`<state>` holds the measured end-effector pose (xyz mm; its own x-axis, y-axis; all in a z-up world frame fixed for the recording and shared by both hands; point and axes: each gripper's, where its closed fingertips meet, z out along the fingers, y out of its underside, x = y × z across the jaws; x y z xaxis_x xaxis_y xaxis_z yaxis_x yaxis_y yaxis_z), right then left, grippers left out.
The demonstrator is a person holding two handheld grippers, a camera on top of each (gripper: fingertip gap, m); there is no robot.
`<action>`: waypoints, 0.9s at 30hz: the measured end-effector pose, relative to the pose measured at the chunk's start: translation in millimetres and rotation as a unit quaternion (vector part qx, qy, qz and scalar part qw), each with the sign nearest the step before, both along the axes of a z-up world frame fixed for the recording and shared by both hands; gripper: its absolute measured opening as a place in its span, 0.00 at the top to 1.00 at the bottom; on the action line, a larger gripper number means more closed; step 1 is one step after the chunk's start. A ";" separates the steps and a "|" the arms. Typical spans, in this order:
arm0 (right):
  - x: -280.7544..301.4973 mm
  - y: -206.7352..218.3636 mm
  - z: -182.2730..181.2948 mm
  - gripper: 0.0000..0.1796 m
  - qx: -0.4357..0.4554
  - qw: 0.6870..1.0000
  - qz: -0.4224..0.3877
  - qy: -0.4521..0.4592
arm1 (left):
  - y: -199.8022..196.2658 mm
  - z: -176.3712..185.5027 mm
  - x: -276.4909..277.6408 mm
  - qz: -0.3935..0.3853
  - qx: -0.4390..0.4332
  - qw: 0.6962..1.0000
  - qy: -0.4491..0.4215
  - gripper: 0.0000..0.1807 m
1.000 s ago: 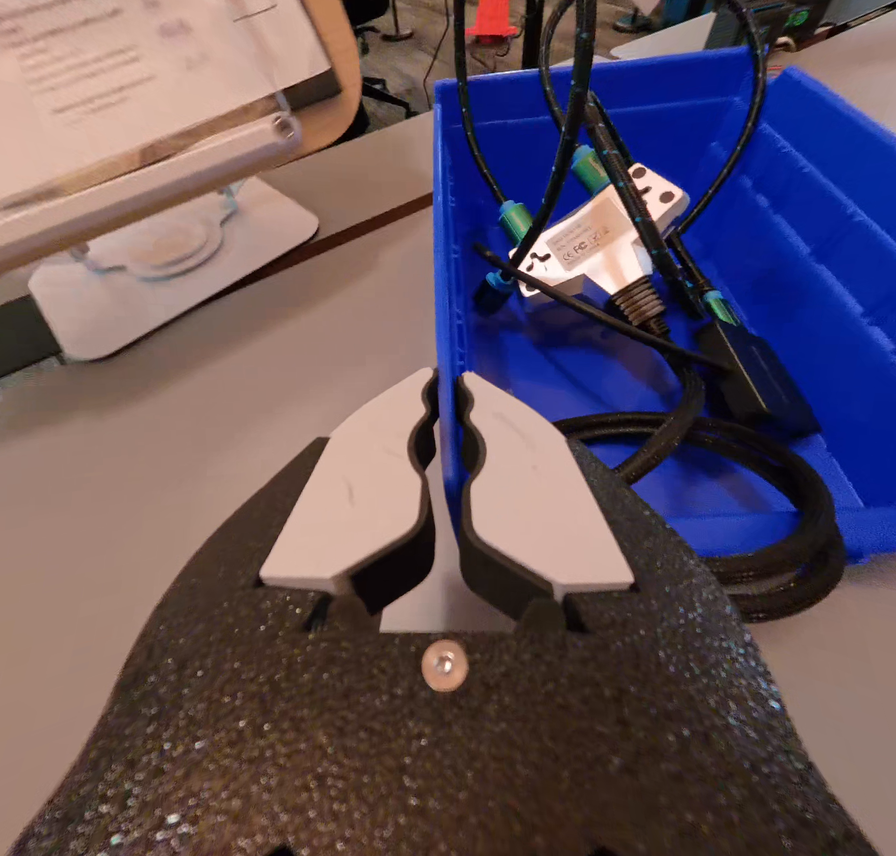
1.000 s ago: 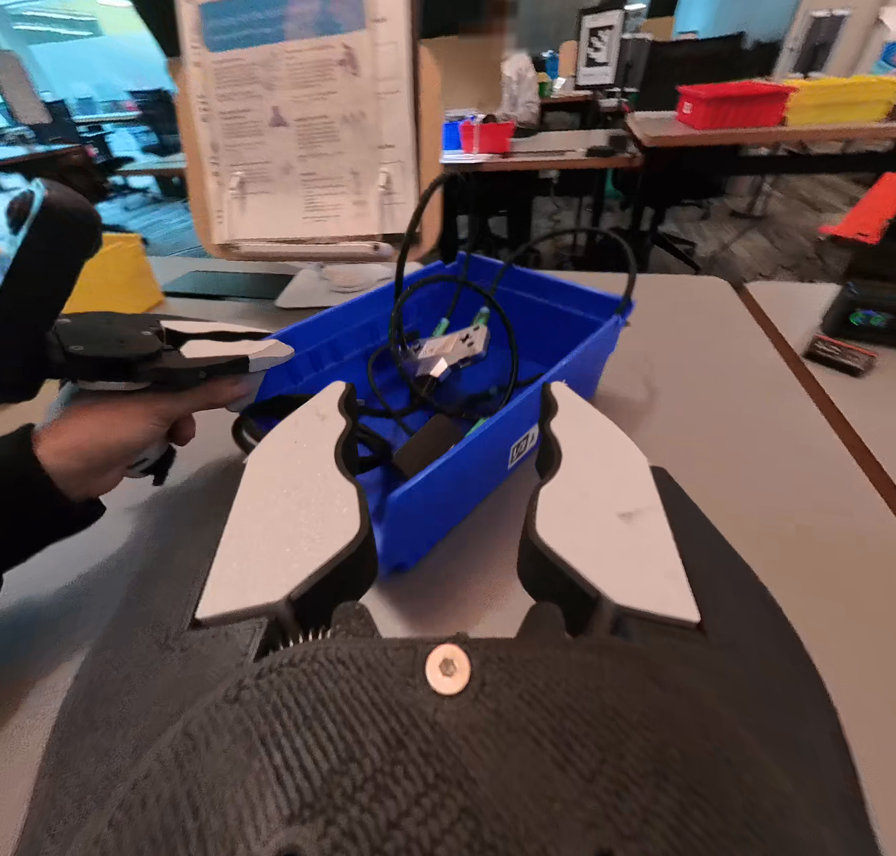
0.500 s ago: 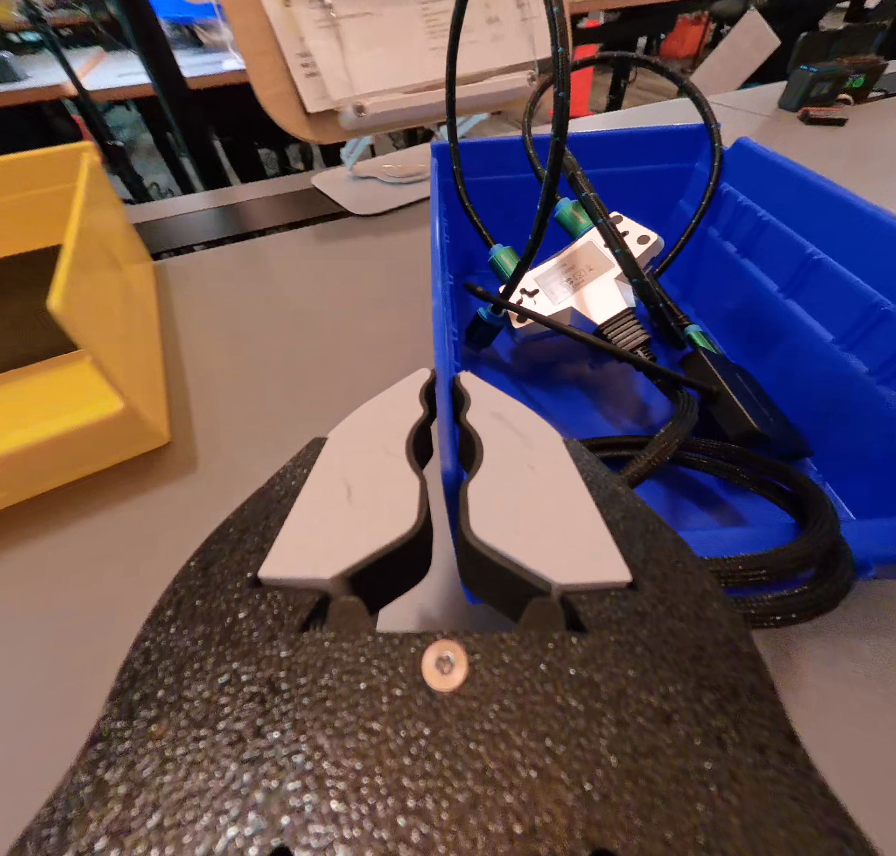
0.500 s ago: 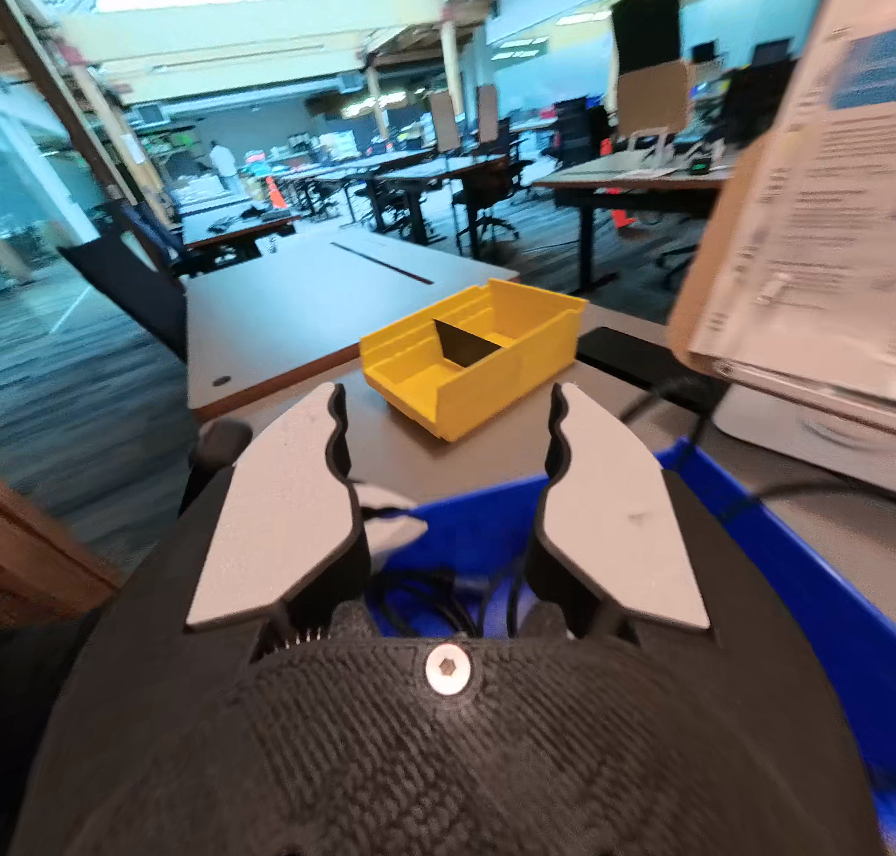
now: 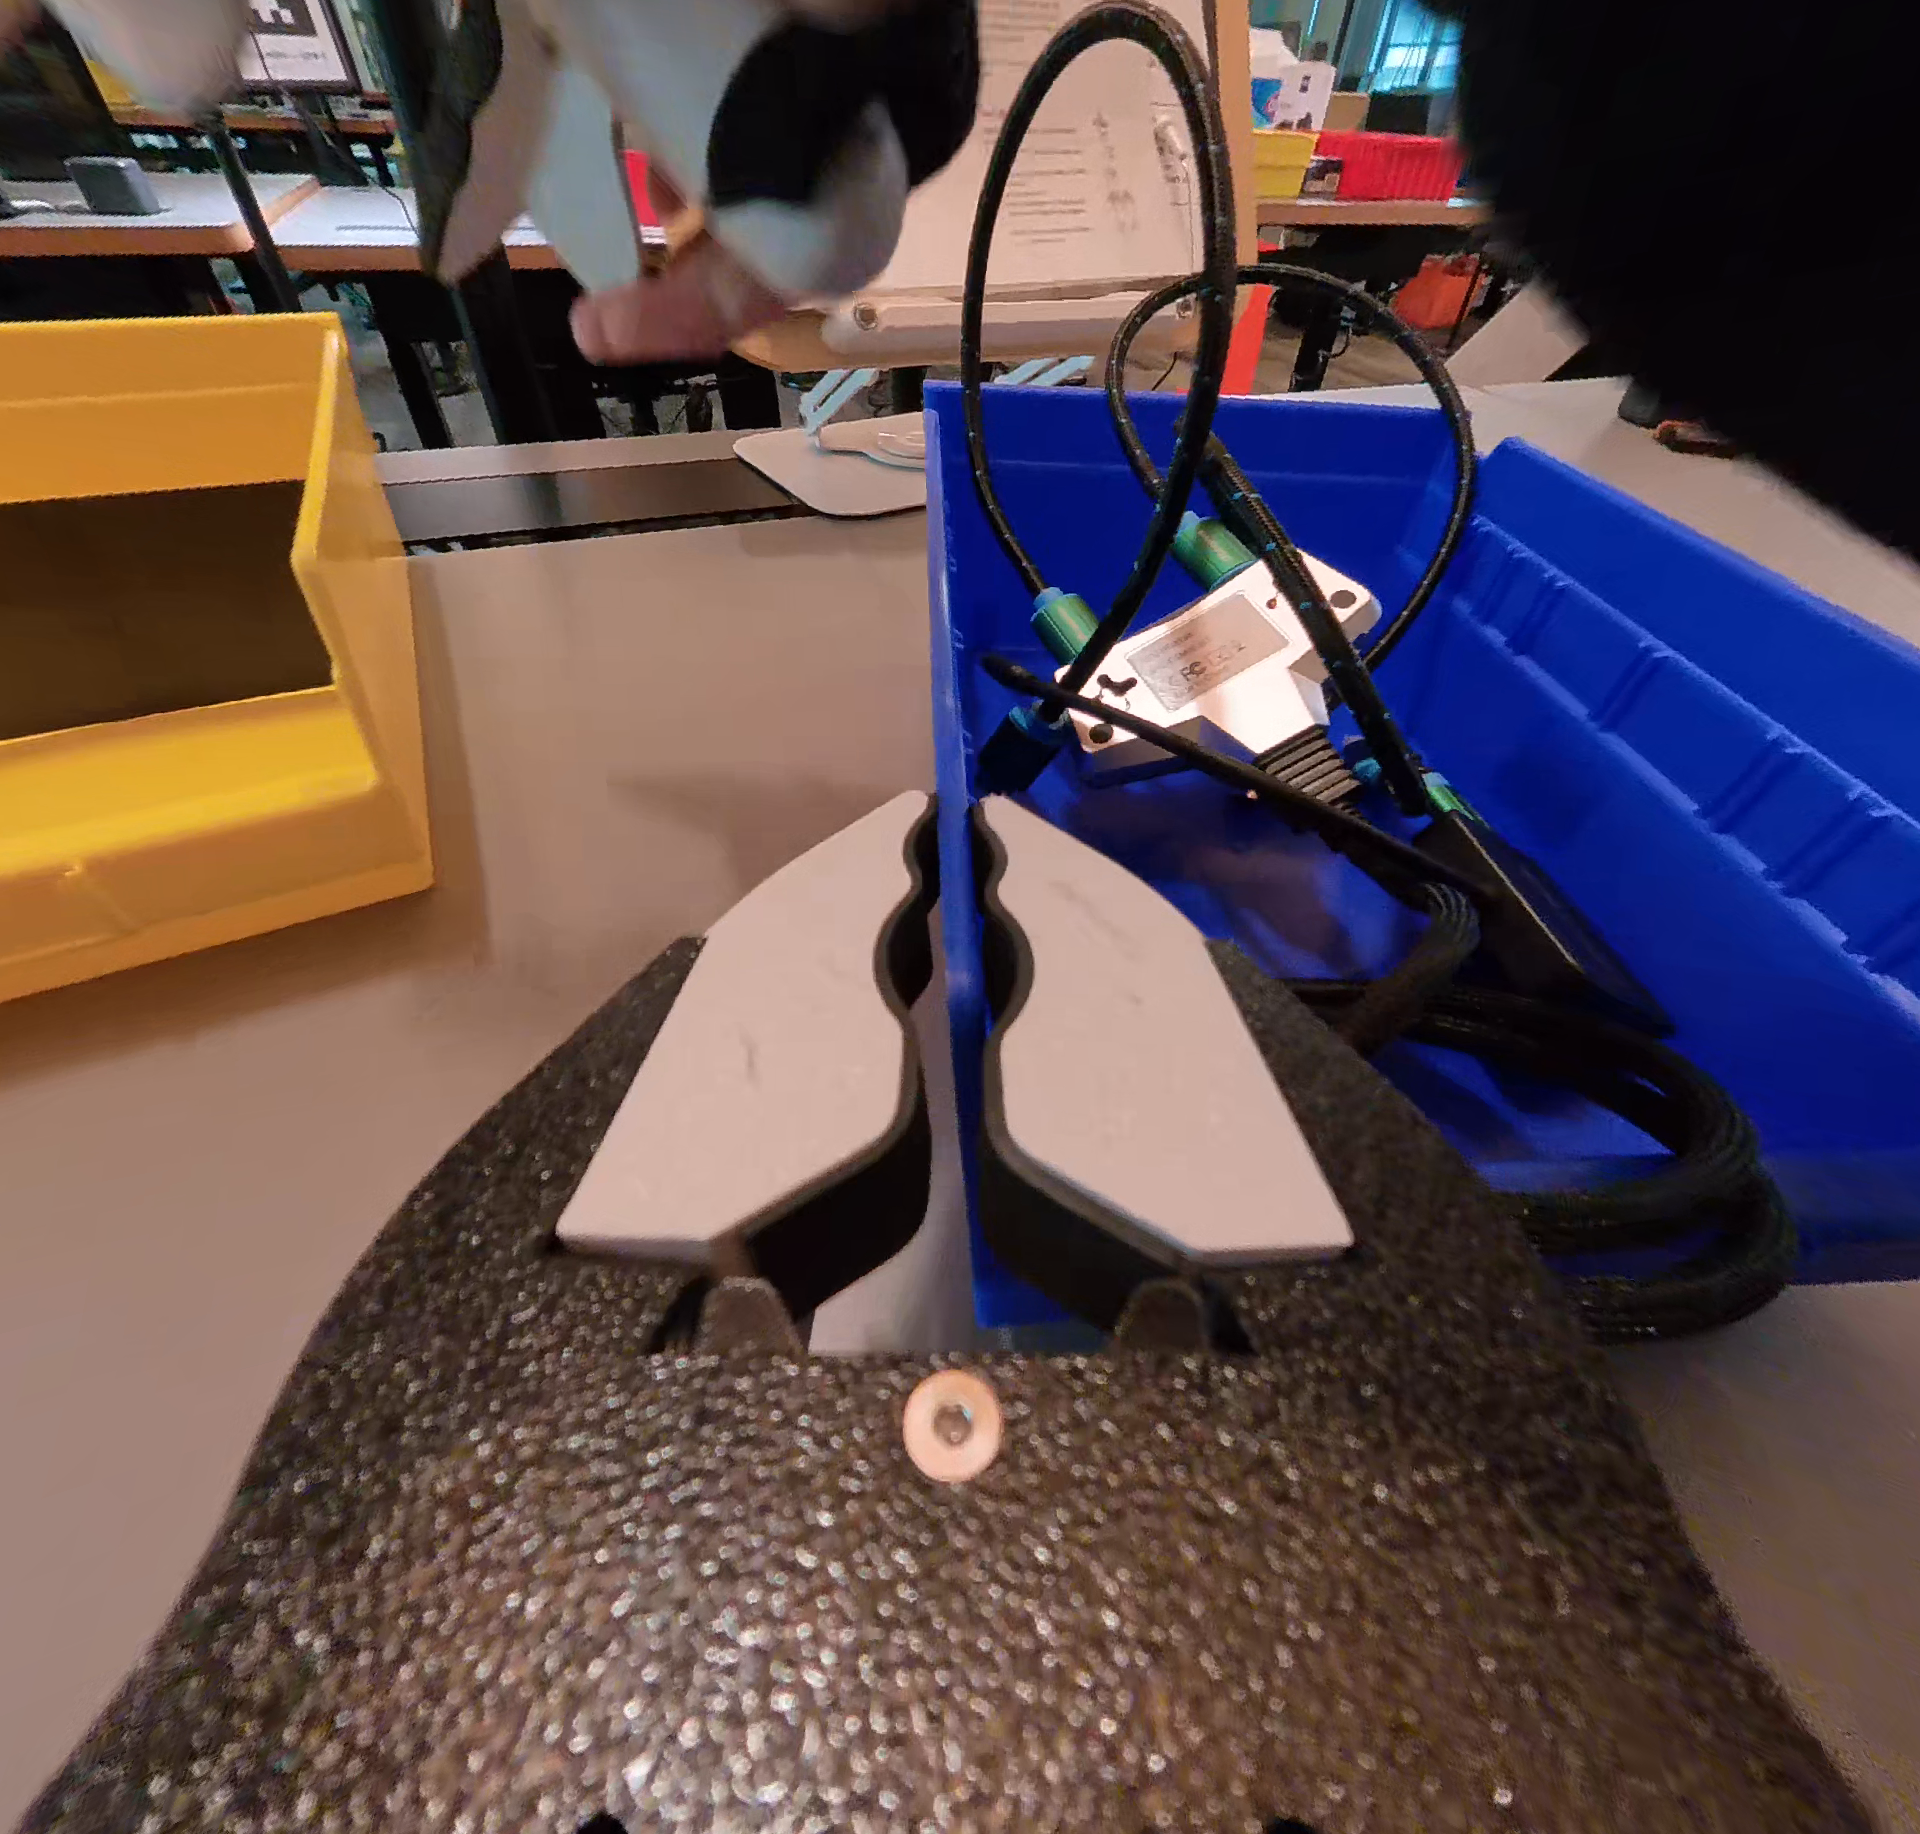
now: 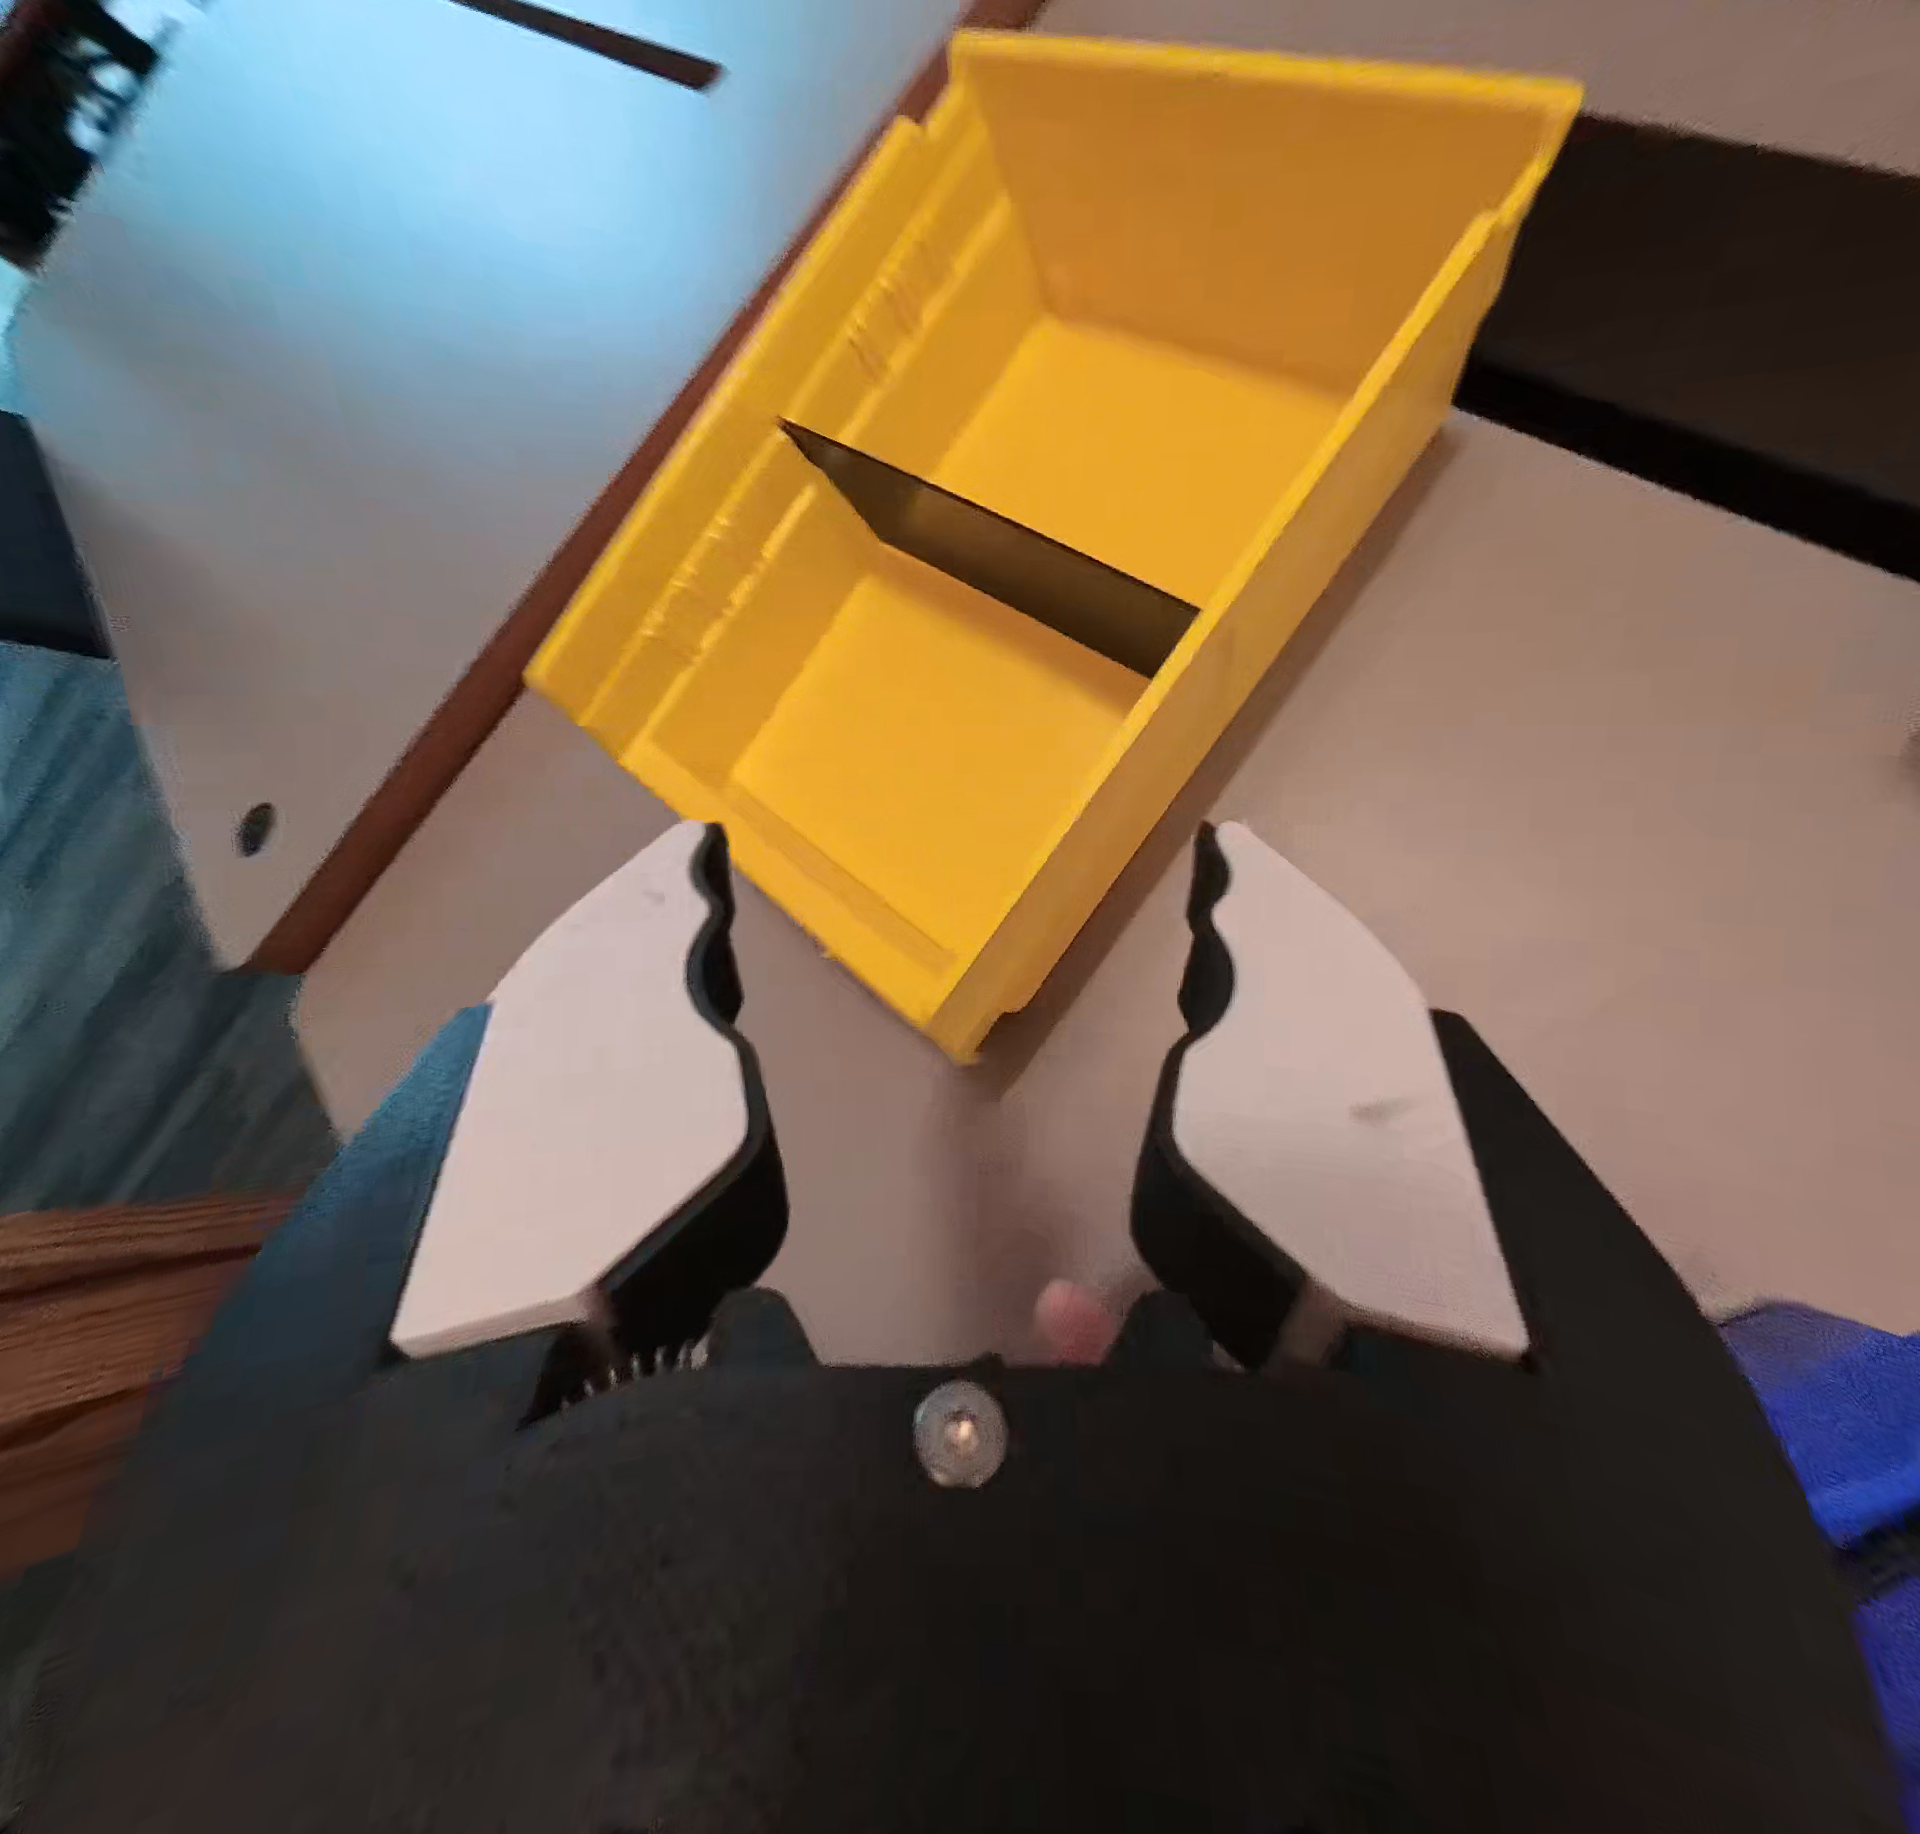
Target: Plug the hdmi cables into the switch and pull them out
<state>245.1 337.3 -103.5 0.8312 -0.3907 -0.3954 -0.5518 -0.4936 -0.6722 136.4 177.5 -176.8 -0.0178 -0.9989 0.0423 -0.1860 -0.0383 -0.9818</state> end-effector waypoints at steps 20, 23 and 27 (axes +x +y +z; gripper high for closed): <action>17.1 39.2 -114.1 0.81 -0.195 0.980 0.007 -0.024 | 13.6 0.8 -2.2 0.003 -0.009 1.000 -0.012 0.98; 30.9 29.4 -72.9 0.81 -0.183 0.981 0.048 -0.041 | 21.3 0.6 -4.6 0.009 -0.008 1.000 -0.010 0.98; 63.5 -2.1 9.7 0.81 -0.131 0.987 0.063 -0.074 | 36.4 0.2 -6.9 0.022 -0.001 1.000 -0.006 0.98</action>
<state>308.7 335.3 -93.8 0.9209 -0.3529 -0.1654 -0.3801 -0.7197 -0.5810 129.5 213.9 -176.5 0.0258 -0.9987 0.0434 -0.1727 -0.0473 -0.9838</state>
